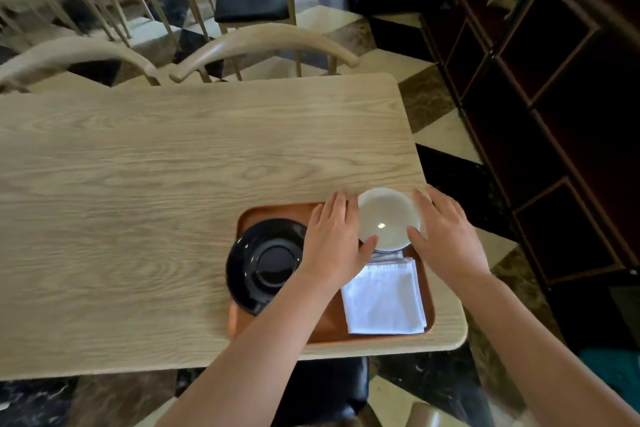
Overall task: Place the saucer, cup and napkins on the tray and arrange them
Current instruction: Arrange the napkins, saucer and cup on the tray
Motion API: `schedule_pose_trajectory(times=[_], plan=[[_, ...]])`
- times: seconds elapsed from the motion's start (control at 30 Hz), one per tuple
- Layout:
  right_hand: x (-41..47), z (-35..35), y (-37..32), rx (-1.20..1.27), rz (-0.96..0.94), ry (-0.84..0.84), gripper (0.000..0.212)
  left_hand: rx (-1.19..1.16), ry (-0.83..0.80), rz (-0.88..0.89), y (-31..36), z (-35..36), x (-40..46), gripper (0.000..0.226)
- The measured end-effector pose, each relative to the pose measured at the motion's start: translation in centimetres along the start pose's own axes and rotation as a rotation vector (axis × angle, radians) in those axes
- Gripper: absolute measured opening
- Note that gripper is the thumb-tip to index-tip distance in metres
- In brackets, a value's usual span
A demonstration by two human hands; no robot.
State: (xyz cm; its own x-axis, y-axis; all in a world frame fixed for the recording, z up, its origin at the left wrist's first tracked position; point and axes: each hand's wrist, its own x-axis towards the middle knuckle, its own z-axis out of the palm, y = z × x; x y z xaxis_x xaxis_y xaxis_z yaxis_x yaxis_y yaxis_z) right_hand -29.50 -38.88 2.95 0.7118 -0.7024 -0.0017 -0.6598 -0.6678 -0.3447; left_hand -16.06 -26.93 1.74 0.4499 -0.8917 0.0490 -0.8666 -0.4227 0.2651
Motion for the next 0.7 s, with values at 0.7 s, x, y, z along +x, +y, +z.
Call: schedule_pose_trajectory(times=[0.7], plan=[[1.0,2.3,-1.1,0.575,0.176,-0.082,0.046,-0.685,-0.122,-0.305,-3.8,-1.0,0.0,0.041]])
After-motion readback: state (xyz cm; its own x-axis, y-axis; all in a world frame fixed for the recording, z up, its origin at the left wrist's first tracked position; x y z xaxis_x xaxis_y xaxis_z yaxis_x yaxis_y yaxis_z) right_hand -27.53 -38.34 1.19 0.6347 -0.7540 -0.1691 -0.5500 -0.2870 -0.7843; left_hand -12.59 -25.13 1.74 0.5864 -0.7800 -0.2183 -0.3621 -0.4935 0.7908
